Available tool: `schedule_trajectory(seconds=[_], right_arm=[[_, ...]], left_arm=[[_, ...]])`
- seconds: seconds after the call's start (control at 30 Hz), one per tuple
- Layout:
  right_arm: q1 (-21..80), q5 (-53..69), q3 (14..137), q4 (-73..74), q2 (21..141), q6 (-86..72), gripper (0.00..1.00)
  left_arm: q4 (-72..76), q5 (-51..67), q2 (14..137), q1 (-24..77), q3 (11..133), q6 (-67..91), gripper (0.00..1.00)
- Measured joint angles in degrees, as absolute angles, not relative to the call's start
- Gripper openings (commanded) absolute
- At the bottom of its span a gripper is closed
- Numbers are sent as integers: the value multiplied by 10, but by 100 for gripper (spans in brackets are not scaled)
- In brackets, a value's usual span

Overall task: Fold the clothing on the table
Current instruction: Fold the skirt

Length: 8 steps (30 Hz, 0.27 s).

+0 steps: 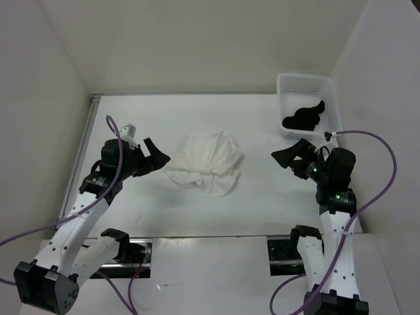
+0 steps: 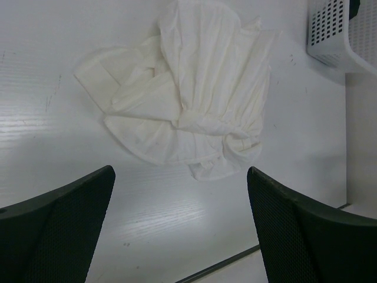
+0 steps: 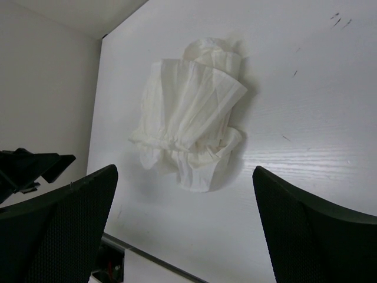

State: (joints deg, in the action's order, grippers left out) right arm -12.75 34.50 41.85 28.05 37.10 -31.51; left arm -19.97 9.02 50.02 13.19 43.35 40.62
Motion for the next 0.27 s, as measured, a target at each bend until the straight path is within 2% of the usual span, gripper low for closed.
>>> schedule_trajectory(seconds=[0.27], right_arm=[[-128,338,416,284,361,-321,100]], left_arm=[[-209,86,496,132,433,406,99]])
